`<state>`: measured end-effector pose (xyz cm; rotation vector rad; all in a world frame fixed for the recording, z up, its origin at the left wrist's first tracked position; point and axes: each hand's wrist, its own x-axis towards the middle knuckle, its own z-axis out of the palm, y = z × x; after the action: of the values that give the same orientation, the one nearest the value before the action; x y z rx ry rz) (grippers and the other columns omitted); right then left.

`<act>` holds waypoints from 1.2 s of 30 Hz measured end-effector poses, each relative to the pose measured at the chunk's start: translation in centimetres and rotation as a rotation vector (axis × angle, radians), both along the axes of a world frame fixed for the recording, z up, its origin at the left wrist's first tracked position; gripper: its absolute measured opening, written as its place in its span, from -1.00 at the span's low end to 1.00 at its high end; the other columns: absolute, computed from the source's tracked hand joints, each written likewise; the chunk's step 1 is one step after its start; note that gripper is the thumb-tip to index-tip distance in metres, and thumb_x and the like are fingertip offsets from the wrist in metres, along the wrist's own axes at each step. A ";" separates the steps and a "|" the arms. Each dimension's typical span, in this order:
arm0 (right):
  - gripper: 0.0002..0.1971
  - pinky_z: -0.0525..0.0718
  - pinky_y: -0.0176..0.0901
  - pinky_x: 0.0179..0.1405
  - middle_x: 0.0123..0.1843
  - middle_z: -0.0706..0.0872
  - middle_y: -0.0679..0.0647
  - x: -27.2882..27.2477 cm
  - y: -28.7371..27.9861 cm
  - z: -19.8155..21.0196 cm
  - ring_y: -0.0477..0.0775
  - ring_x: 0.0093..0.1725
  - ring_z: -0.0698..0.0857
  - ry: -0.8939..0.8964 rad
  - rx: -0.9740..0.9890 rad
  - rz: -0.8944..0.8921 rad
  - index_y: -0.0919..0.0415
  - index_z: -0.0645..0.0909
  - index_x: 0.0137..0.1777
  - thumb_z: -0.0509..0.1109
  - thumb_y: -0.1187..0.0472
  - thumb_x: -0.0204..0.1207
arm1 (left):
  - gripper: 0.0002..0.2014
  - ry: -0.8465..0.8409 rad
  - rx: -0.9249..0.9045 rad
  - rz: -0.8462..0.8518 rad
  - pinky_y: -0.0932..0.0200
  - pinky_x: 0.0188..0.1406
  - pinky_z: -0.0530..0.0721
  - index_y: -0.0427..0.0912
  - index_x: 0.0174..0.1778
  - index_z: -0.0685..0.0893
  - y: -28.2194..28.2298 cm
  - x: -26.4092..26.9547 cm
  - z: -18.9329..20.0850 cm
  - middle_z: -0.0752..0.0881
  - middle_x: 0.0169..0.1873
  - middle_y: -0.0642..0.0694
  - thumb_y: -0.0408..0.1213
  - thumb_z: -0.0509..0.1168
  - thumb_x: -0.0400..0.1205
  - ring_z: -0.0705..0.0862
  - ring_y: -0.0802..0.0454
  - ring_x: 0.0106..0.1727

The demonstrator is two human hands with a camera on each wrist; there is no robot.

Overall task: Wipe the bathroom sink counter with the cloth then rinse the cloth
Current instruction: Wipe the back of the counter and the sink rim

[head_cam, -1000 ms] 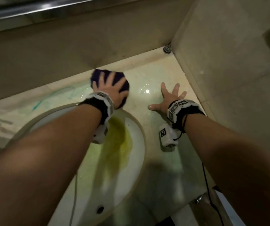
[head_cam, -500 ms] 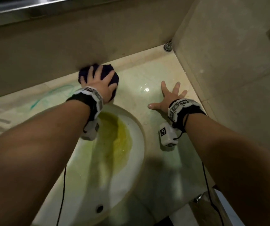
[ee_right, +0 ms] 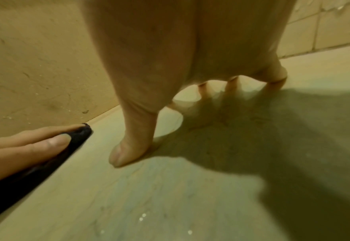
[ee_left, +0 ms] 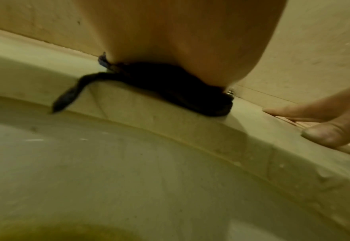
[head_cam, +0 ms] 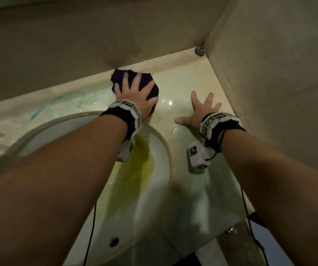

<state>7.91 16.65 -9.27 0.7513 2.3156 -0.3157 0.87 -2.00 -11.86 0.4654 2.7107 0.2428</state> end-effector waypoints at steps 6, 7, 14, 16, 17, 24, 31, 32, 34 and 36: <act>0.15 0.00 0.53 0.51 0.67 -0.44 0.14 0.1 0.1 0.2 0.49 0.62 -0.30 -0.001 0.006 0.015 -0.33 -0.29 0.61 0.48 -0.39 0.23 | -0.38 -0.035 -0.026 0.080 -0.28 0.59 -0.10 0.26 0.63 0.04 -2.9 1.0 0.7 -0.08 0.68 -0.01 0.26 -0.01 0.64 -0.16 -0.23 0.67; 0.15 0.01 0.53 0.50 0.67 -0.44 0.15 0.0 0.0 0.4 0.50 0.62 -0.30 0.001 0.006 0.017 -0.33 -0.29 0.62 0.48 -0.39 0.23 | -0.36 -0.049 -0.033 0.081 -0.27 0.59 -0.10 0.26 0.63 0.04 -3.4 1.2 1.0 -0.09 0.68 0.00 0.25 0.02 0.63 -0.17 -0.23 0.67; 0.10 0.03 0.56 0.52 0.67 -0.42 0.19 -0.9 -3.2 0.9 0.57 0.61 -0.26 -0.024 -0.030 0.056 -0.23 -0.28 0.65 0.37 -0.45 0.29 | -0.38 -0.139 -0.096 0.077 -0.24 0.62 -0.03 0.25 0.65 -0.06 -4.3 2.4 2.0 -0.18 0.68 0.02 0.20 -0.01 0.68 -0.20 -0.20 0.67; 0.06 0.06 0.56 0.50 0.67 -0.43 0.16 -1.2 -5.8 0.4 0.57 0.60 -0.30 -0.004 -0.054 0.124 -0.23 -0.27 0.65 0.36 -0.42 0.34 | -0.38 -0.140 -0.104 0.084 -0.25 0.61 0.01 0.25 0.65 -0.07 -4.4 2.5 1.9 -0.18 0.68 0.02 0.23 -0.04 0.68 -0.19 -0.20 0.67; 0.05 0.08 0.57 0.49 0.67 -0.44 0.15 -1.6 -6.8 0.2 0.58 0.59 -0.32 0.005 -0.057 0.142 -0.24 -0.27 0.64 0.37 -0.40 0.35 | -0.38 -0.134 -0.106 0.092 -0.26 0.60 0.02 0.26 0.65 -0.07 -4.4 2.3 1.9 -0.18 0.68 0.02 0.23 -0.05 0.68 -0.18 -0.20 0.67; 0.17 0.07 0.61 0.44 0.66 -0.46 0.16 -3.9 -7.2 -0.2 0.65 0.57 -0.29 -0.012 -0.035 0.174 -0.29 -0.26 0.63 0.54 -0.31 0.24 | -0.42 -0.095 -0.040 0.208 -0.42 0.55 -0.16 0.26 0.63 -0.02 -3.7 0.4 0.6 -0.15 0.68 -0.04 0.22 -0.06 0.69 -0.25 -0.24 0.66; 0.15 0.05 0.60 0.49 0.66 -0.48 0.15 -4.0 -7.4 0.0 0.63 0.58 -0.30 -0.005 -0.043 0.150 -0.31 -0.27 0.62 0.49 -0.39 0.24 | -0.40 -0.132 -0.014 0.192 -0.38 0.57 -0.20 0.25 0.64 -0.06 -3.9 0.8 1.1 -0.21 0.68 -0.04 0.21 -0.06 0.69 -0.29 -0.27 0.65; 0.14 0.05 0.59 0.48 0.66 -0.47 0.15 -4.2 -7.7 0.0 0.63 0.58 -0.30 0.001 -0.034 0.139 -0.31 -0.28 0.62 0.46 -0.42 0.24 | -0.40 -0.136 -0.019 0.180 -0.36 0.58 -0.20 0.27 0.64 -0.06 -4.7 0.7 1.3 -0.21 0.68 -0.02 0.21 -0.05 0.69 -0.29 -0.25 0.65; 0.13 0.06 0.60 0.46 0.66 -0.46 0.17 -4.5 -8.3 -0.3 0.63 0.58 -0.30 0.011 -0.022 0.104 -0.31 -0.29 0.62 0.43 -0.43 0.25 | -0.41 -0.133 -0.031 0.192 -0.36 0.58 -0.18 0.30 0.63 -0.05 -6.3 0.4 1.3 -0.19 0.68 0.01 0.23 -0.06 0.68 -0.28 -0.22 0.66; 0.14 0.06 0.61 0.45 0.66 -0.47 0.17 -4.6 -8.4 -0.7 0.63 0.57 -0.31 0.017 -0.023 0.077 -0.32 -0.29 0.62 0.45 -0.42 0.24 | -0.41 -0.114 -0.046 0.248 -0.39 0.56 -0.15 0.30 0.63 -0.04 -7.3 -0.2 1.0 -0.17 0.68 0.01 0.25 -0.07 0.67 -0.26 -0.23 0.66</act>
<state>3.29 8.29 -9.93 0.6488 2.3465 -0.3143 0.70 -9.34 -10.89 0.0970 2.6519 0.2639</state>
